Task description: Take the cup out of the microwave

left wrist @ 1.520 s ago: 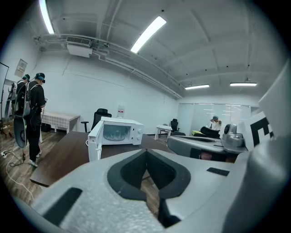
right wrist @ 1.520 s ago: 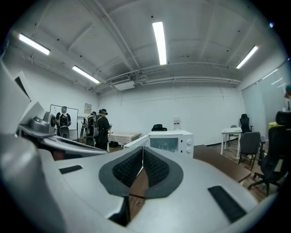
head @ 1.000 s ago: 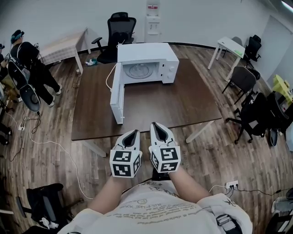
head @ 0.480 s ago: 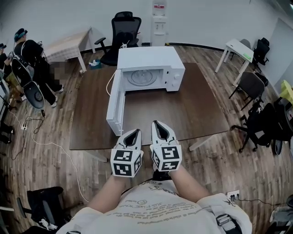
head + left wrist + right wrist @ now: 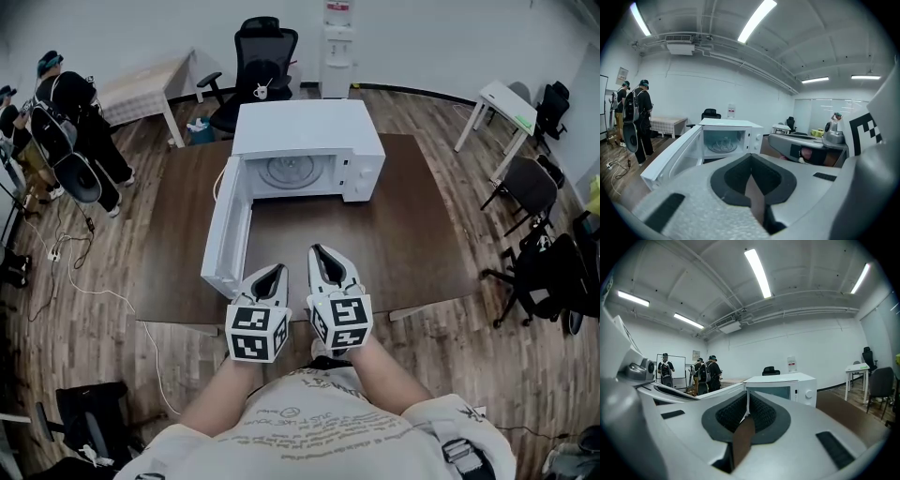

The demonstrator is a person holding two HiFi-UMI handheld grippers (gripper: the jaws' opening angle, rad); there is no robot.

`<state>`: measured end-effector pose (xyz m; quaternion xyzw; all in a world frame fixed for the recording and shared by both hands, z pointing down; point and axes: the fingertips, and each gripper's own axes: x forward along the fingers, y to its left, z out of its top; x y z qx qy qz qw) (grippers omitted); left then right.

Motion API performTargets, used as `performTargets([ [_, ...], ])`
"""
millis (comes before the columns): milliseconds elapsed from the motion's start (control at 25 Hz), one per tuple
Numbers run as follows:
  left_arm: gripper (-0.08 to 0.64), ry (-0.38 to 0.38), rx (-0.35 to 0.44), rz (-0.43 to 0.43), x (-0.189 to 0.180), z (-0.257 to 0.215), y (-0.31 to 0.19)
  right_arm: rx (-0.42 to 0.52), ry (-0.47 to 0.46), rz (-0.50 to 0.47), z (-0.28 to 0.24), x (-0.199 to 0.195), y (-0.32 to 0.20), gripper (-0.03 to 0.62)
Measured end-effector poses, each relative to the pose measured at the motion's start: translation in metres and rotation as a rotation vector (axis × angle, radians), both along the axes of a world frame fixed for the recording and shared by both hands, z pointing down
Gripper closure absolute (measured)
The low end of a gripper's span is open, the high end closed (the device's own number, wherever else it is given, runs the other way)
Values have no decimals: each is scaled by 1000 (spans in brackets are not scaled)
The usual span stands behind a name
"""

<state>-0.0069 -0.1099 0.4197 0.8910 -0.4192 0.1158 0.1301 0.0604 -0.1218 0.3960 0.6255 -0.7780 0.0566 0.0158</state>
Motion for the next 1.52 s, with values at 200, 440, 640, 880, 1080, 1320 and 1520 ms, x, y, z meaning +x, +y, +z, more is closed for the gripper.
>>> performTargets([
  [200, 546, -11, 2, -26, 28, -3, -32, -12, -7, -37, -1, 26, -31, 575],
  [440, 546, -19, 0, -65, 61, 0, -67, -43, -5, -105, 10, 53, -66, 575],
  [640, 546, -36, -31, -117, 67, 11, -81, -71, -5, -148, 21, 69, -92, 575],
  [880, 545, -51, -63, -144, 64, 24, -98, -102, -3, -189, 36, 65, -117, 574],
  [1080, 546, -38, -70, -153, 53, 28, -117, -118, 19, -201, 47, 52, -141, 574],
  [1320, 546, -11, -77, -153, 44, 30, -143, -88, 35, -188, 57, 43, -175, 574],
  [1520, 546, 12, -78, -154, 39, 33, -160, -86, 55, -199, 77, 41, -208, 487],
])
